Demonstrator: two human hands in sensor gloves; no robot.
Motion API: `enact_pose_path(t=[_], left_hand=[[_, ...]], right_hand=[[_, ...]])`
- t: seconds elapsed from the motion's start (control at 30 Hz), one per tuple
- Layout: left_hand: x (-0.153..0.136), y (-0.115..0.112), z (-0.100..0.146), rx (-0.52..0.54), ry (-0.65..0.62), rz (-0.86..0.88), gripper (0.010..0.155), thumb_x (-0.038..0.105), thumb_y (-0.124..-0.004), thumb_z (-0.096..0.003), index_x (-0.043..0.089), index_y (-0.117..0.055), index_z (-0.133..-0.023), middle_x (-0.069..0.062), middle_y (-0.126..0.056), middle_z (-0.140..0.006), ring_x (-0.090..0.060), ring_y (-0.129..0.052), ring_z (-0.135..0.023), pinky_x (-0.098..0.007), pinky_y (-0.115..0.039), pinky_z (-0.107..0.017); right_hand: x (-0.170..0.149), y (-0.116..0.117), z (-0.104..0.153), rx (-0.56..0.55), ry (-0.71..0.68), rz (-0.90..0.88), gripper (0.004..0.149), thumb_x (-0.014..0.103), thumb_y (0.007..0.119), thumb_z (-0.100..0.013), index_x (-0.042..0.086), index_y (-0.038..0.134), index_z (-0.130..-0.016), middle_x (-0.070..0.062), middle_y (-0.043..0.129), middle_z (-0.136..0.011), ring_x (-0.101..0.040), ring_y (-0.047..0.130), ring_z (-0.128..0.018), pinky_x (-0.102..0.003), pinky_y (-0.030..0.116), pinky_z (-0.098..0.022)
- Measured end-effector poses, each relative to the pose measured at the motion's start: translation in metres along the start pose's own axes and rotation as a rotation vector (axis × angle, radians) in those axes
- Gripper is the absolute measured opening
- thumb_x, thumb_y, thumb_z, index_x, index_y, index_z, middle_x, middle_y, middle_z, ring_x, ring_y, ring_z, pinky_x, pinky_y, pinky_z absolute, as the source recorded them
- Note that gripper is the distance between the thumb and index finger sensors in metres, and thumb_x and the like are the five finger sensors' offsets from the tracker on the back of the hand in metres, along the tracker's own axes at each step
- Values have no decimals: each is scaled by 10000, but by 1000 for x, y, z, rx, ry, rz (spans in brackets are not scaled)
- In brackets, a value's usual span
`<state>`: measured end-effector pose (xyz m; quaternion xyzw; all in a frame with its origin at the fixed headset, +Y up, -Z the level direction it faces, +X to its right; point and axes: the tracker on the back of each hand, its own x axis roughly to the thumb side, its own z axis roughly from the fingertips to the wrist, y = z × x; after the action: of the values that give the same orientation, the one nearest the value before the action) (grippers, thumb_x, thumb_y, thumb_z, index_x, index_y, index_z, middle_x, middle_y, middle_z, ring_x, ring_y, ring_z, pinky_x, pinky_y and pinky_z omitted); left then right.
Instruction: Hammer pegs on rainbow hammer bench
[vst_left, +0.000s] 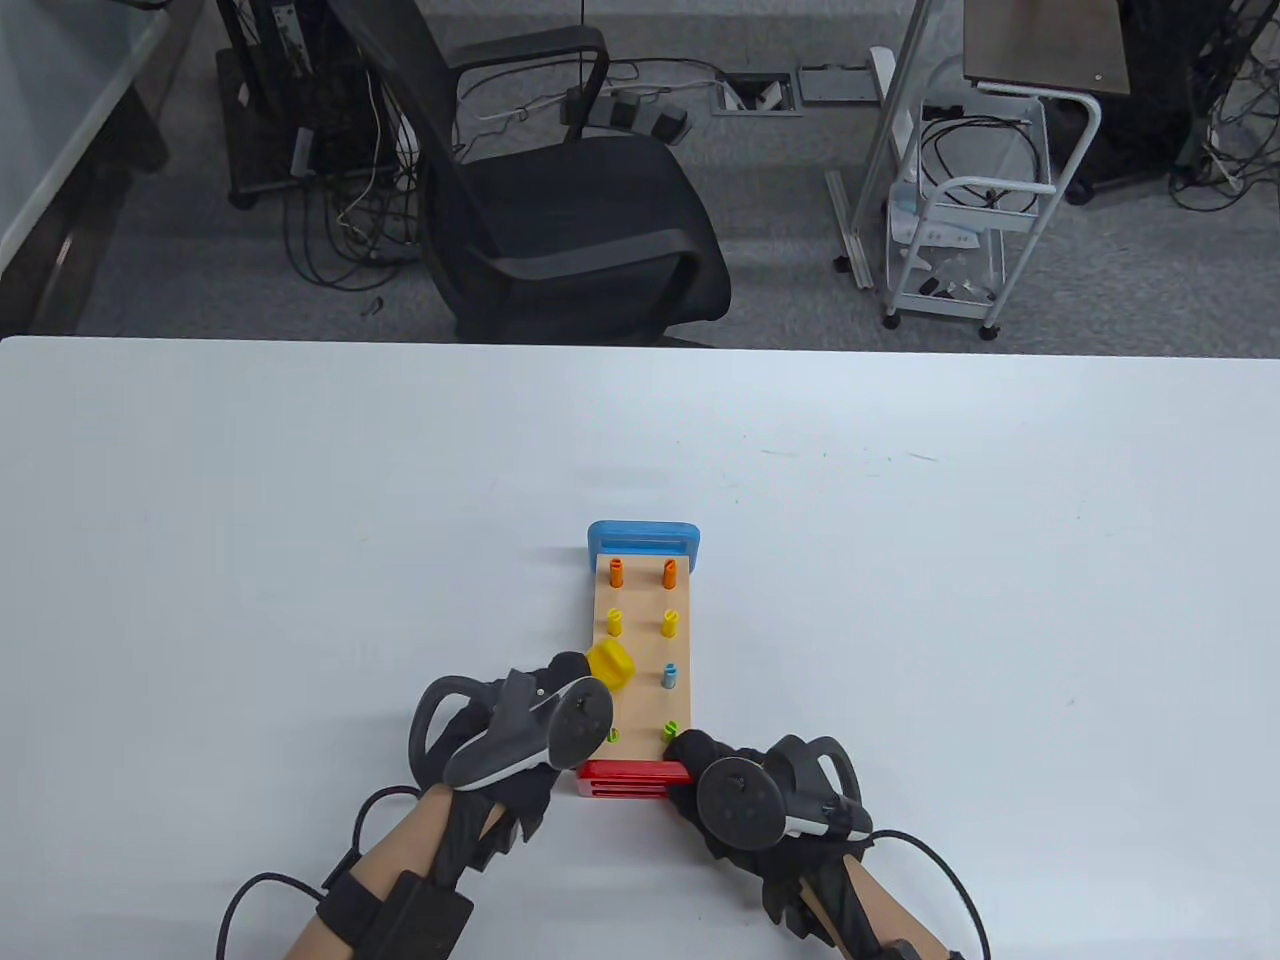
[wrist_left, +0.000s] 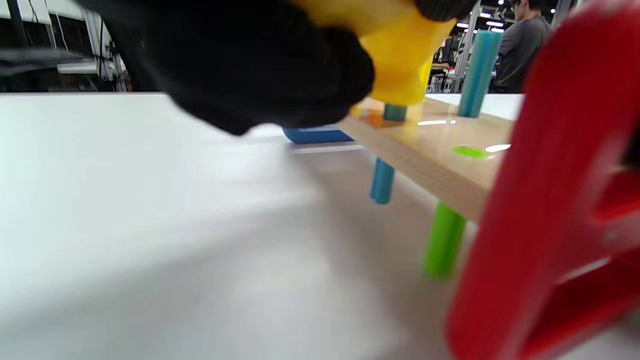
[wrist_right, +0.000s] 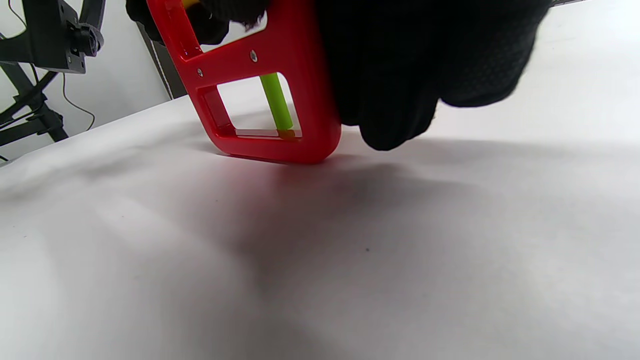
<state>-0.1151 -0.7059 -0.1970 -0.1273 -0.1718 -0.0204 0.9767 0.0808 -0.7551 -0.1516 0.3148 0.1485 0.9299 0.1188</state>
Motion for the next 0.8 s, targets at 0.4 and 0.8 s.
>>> enact_pose_path(t=[0.4,0.8], left_hand=[[-7,20,8,227,-42,181,661,503,-573,-589,3,-671,-1010,-121,-1015,-636,-266,-1046,-287,-338,-882,-199],[-5,-1,4,62,-10,-36,654,530,-544,-585,44,-661,-1006,-64,-1010,-640,-214,-1054,-296,-302,-893,-210]], right_hand=[[0,0,0,-2,0,-1,509,342,503,-631,35,375,-1016,-265,754,-997,-435,862,-779,-606,717,-596],[0,0,0,-2,-1,1,509,343,503,-631,36,374,-1016,-262,754,-997,-433,863,-778,-606,716,-596]])
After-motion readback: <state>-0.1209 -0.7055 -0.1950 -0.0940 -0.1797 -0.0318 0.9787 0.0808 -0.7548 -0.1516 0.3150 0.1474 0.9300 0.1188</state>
